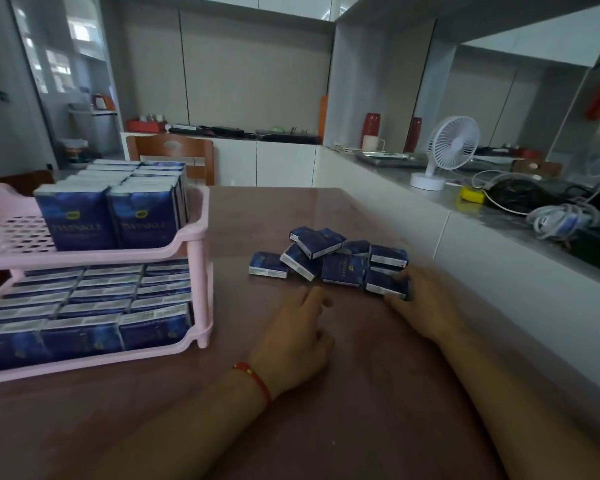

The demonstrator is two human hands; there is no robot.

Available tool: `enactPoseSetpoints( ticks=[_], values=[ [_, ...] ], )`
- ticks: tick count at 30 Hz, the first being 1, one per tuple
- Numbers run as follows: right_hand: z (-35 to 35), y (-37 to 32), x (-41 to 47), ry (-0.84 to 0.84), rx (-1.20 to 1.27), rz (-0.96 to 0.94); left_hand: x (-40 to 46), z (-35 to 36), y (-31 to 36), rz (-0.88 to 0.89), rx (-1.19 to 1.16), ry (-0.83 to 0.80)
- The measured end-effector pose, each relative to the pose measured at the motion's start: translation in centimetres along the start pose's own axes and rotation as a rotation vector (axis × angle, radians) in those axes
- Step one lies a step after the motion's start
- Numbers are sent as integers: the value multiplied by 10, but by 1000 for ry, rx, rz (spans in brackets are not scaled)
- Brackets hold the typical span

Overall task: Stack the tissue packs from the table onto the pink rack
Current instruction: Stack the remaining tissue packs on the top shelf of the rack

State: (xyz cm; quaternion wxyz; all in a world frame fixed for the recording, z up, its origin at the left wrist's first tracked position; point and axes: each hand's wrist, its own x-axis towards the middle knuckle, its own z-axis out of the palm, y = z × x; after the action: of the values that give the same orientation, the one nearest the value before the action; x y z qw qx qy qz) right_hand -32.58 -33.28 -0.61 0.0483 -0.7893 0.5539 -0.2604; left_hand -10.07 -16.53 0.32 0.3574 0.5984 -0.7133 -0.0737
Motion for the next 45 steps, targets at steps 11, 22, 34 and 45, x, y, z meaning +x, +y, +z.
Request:
enactPoseSetpoints(
  ticks=[11,22,34,45],
  values=[
    [-44,-74,-61,21,609,-350,4,-10,3,-150,-590,70],
    [-26,-74,-57,-58,581,-324,7,-9,-10,-264,-788,142],
    [36,-49,16,54,-189,-242,10,-6,-17,-375,-804,249],
    [-28,-68,-32,-19,754,-266,9,-6,-20,-371,-774,280]
  ],
)
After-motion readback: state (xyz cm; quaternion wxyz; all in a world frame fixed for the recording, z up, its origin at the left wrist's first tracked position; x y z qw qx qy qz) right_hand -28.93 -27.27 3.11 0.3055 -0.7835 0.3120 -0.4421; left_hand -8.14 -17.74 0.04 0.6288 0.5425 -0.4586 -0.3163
